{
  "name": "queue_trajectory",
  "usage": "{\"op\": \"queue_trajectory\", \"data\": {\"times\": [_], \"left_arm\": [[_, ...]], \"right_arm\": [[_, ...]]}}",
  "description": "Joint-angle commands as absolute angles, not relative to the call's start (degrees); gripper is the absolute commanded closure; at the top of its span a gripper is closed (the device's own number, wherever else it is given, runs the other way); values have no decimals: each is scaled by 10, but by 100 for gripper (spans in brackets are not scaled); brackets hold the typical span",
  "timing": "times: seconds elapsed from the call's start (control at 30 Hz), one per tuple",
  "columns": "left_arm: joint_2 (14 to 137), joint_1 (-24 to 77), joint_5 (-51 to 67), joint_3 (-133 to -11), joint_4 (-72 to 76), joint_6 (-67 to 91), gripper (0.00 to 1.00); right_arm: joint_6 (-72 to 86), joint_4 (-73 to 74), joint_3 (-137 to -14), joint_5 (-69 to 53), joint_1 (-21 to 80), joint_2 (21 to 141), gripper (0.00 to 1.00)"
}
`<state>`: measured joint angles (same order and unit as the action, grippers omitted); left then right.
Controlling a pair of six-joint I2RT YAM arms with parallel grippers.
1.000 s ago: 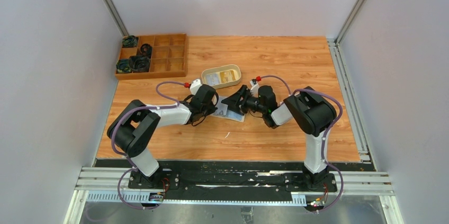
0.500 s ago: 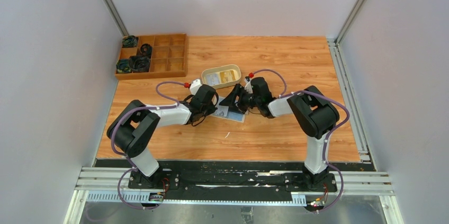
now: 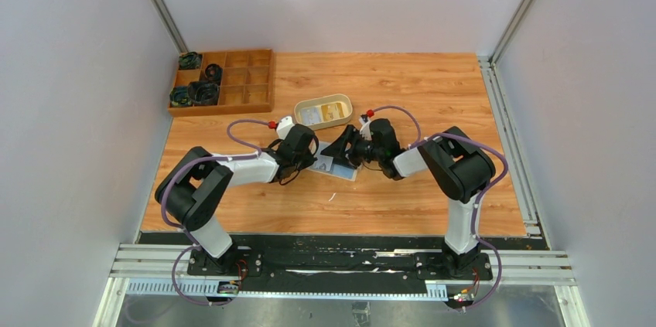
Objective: Take the credit cards out of the card holder
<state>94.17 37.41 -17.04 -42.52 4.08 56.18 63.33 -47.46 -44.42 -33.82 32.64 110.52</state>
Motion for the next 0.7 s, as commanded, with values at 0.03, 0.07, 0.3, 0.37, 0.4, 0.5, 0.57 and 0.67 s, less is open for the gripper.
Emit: {"op": "queue_trajectory", "data": {"times": [0.03, 0.07, 0.3, 0.37, 0.4, 0.5, 0.57, 0.67], "left_arm": [[959, 396, -126, -402, -20, 563, 100], [960, 396, -127, -404, -21, 563, 100], [961, 396, -131, -406, -25, 564, 100], [962, 396, -131, -408, -25, 564, 100], [963, 396, -130, -408, -25, 564, 100], [964, 396, -129, -410, -25, 563, 100], [964, 396, -128, -410, -25, 561, 100], [964, 396, -127, -411, -24, 562, 100]], "right_arm": [[644, -506, -436, -363, 349, 1081, 34], [638, -496, -435, -362, 348, 1076, 34], [613, -458, -436, -358, 345, 1055, 34], [610, -441, -447, -362, 346, 1062, 34], [608, -432, -453, -363, 347, 1066, 34], [599, -398, -474, -359, 349, 1073, 35], [589, -362, -492, -358, 353, 1081, 35], [584, -336, -513, -355, 359, 1096, 35]]}}
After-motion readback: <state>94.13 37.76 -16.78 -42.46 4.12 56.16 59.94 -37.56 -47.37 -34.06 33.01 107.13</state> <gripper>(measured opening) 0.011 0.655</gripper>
